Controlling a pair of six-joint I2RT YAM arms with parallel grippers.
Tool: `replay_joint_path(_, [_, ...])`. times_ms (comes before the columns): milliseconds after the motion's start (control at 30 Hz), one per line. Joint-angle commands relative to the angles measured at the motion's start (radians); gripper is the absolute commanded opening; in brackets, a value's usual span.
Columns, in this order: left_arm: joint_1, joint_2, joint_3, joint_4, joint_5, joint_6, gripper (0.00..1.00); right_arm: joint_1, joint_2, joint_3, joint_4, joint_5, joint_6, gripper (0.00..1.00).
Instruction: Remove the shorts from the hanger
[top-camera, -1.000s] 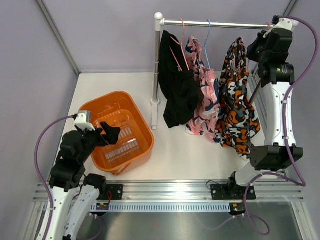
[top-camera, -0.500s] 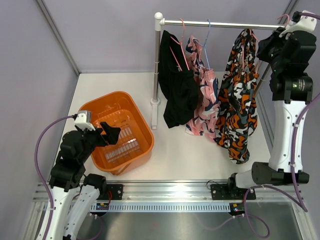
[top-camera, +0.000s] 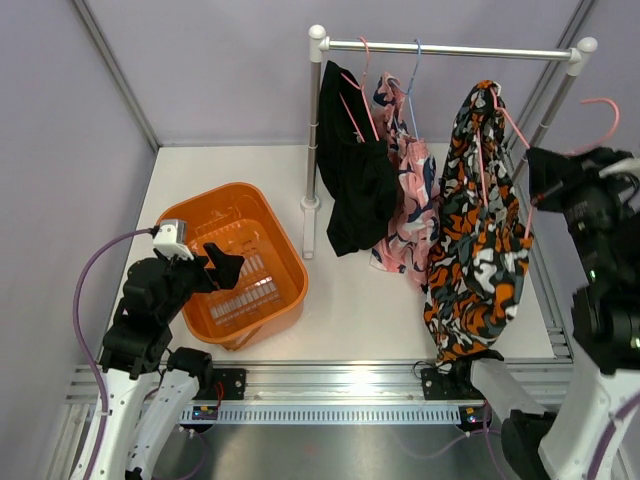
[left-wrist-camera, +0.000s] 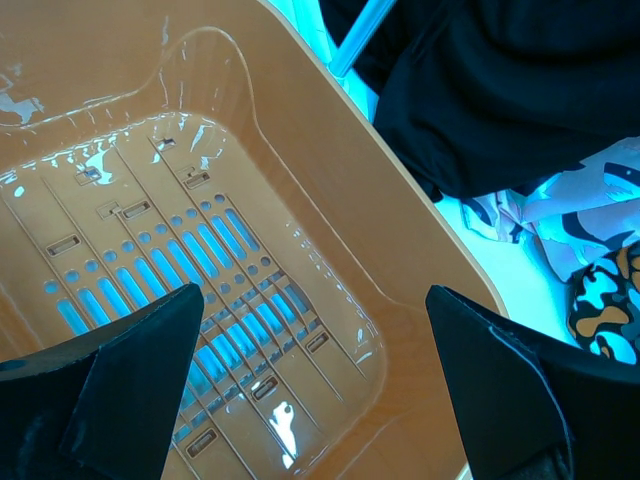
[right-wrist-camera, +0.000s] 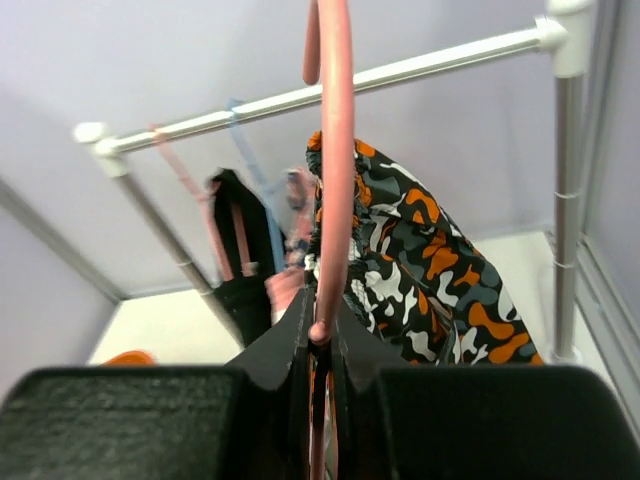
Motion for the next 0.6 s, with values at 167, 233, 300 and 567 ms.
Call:
replay_joint_path(167, [-0.003, 0.0, 0.003, 0.054, 0.028, 0.016, 0.99, -0.001, -0.22, 0.154, 0.019, -0.204, 0.08, 0.0])
replay_joint_path(233, [-0.003, 0.002, 0.005, 0.054, 0.027, 0.016, 0.99, -0.001, -0.211, 0.234, 0.018, -0.25, 0.101, 0.0])
replay_joint_path(300, [-0.003, 0.002, 0.008, 0.055, 0.025, 0.016, 0.99, -0.001, -0.19, 0.3, 0.035, -0.326, 0.121, 0.0])
replay_joint_path(567, [-0.003, 0.025, 0.09, 0.098, 0.082, -0.002, 0.99, -0.001, -0.083, 0.303, 0.255, -0.733, 0.365, 0.0])
